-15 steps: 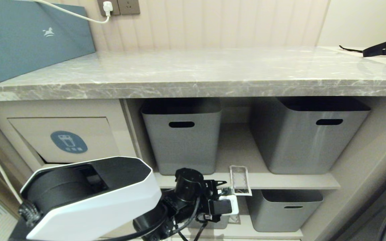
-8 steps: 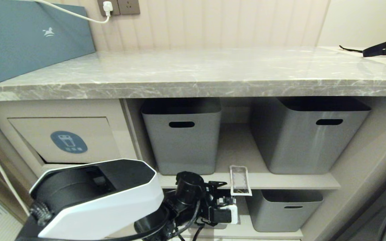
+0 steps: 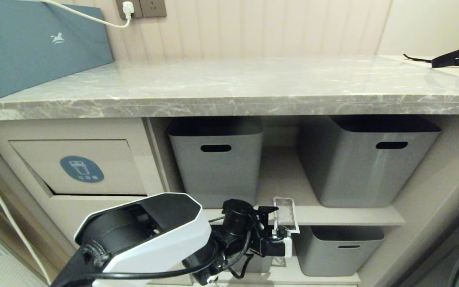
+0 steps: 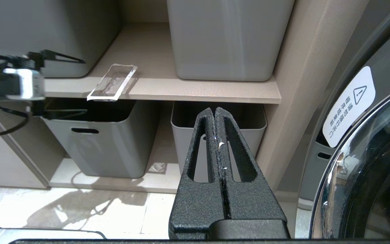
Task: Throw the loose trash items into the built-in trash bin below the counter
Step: Pick up the garbage
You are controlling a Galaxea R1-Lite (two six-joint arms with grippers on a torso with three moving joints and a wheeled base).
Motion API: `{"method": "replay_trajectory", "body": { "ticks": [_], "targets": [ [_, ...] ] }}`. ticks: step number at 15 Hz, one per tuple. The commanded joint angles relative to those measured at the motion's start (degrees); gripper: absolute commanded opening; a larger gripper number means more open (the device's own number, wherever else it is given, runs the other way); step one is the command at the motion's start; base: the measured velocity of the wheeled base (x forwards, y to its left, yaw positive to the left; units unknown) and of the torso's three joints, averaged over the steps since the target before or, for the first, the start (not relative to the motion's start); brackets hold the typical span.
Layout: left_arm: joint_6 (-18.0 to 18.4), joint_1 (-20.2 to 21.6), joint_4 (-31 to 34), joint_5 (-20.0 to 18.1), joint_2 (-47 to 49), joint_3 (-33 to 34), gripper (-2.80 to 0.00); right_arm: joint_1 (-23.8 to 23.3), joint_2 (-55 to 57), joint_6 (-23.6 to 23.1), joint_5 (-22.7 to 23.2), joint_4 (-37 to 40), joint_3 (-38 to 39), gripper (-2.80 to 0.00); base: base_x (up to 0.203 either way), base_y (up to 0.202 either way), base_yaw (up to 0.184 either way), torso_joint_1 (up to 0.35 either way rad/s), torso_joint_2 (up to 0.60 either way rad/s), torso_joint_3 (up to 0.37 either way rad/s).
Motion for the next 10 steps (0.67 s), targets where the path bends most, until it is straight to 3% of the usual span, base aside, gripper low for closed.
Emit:
{"method": "replay_trajectory", "body": {
  "ticks": [1,5,6,10],
  "targets": [
    [1.4,0.1,0.4,0.1,2.6,-2.9,0.00,0.0,-0.1,0.0,0.0,0.0,0.0,-2.80,0.000,0.000,0.000,0.000,0.00,0.000],
    [2.0,0.2,2.6,0.7,5.2,-8.4,0.00,0.0,0.0,0.0,0.0,0.0,0.0,-2.80,0.000,0.000,0.000,0.000,0.00,0.000],
    [2.0,0.2,2.7,0.7,5.6,-9.0,-2.80,0.0,-0.1,0.0,0.0,0.0,0.0,-2.80,0.000,0.000,0.000,0.000,0.00,0.000],
    [1.9,0.2,5.0,0.8,6.3,-12.7,-2.80,0.0,-0.1,0.0,0.0,0.0,0.0,-2.80,0.000,0.000,0.000,0.000,0.00,0.000]
  ]
}}
